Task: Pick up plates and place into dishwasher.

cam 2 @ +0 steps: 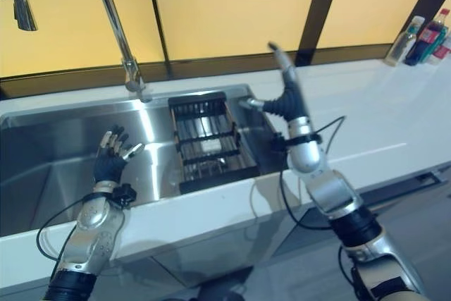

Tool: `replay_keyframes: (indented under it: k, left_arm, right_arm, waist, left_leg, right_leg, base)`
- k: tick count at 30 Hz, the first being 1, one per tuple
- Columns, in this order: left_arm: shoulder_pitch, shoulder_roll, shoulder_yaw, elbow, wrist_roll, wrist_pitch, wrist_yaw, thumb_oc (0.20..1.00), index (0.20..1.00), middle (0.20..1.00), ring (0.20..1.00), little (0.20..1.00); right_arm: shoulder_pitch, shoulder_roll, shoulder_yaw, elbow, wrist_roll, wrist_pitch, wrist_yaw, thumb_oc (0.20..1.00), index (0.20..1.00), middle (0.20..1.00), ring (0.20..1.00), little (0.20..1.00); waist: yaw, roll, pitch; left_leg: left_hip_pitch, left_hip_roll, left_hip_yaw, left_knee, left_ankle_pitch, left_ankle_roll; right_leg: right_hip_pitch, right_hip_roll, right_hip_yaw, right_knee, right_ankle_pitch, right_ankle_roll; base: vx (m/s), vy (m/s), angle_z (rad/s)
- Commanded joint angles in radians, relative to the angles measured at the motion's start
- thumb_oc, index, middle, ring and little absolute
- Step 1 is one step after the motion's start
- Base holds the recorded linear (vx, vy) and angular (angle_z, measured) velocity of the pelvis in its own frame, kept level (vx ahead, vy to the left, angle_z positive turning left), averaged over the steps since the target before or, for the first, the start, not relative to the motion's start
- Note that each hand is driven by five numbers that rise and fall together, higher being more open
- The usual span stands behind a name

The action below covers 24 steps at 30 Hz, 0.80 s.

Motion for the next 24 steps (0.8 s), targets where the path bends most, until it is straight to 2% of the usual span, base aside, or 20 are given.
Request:
replay_keyframes:
  k: [1,4,10,24]
  left_arm:
    - [-0.041,0.029,-0.026,-0.017,0.028,-0.018,-0.017,1.0,1.0,1.0,1.0,1.0]
    - [-0.029,0.027,-0.029,-0.017,0.041,-0.016,-0.016,1.0,1.0,1.0,1.0,1.0]
    - [-0.013,0.022,-0.021,0.007,0.039,0.002,-0.003,1.0,1.0,1.0,1.0,1.0]
    - [-0.022,0.014,-0.012,0.009,0.015,0.047,-0.024,1.0,1.0,1.0,1.0,1.0]
  right_arm:
    - [0.004,0.048,0.033,0.069,0.091,-0.068,0.021,1.0,1.0,1.0,1.0,1.0]
    - [0.056,0.087,0.028,0.136,0.125,-0.098,0.001,1.0,1.0,1.0,1.0,1.0]
    - [0.135,0.15,0.003,0.197,0.146,-0.117,-0.047,1.0,1.0,1.0,1.0,1.0]
    - [0.149,0.18,-0.002,0.231,0.126,-0.122,-0.066,1.0,1.0,1.0,1.0,1.0]
  waist:
    - [0.025,-0.052,-0.04]
    - [0.033,-0.051,-0.037]
    - [0.032,-0.033,-0.039]
    - [0.03,0.011,-0.045]
  left_leg:
    - [-0.045,-0.006,0.036,0.115,-0.132,0.023]
    - [-0.044,-0.002,0.035,0.113,-0.128,0.022]
    - [-0.038,0.002,0.026,0.097,-0.117,0.021]
    - [-0.049,0.003,0.015,0.1,-0.1,0.015]
  right_leg:
    - [-0.018,-0.024,-0.035,0.033,-0.071,0.025]
    - [-0.011,-0.025,-0.049,0.035,-0.074,0.024]
    - [0.0,-0.024,-0.055,0.033,-0.079,0.02]
    - [0.008,-0.031,-0.068,0.04,-0.088,0.017]
  base:
    - [0.02,-0.04,0.22]
    - [0.03,-0.038,0.15]
    - [0.02,-0.017,0.1]
    - [0.0,-0.005,0.05]
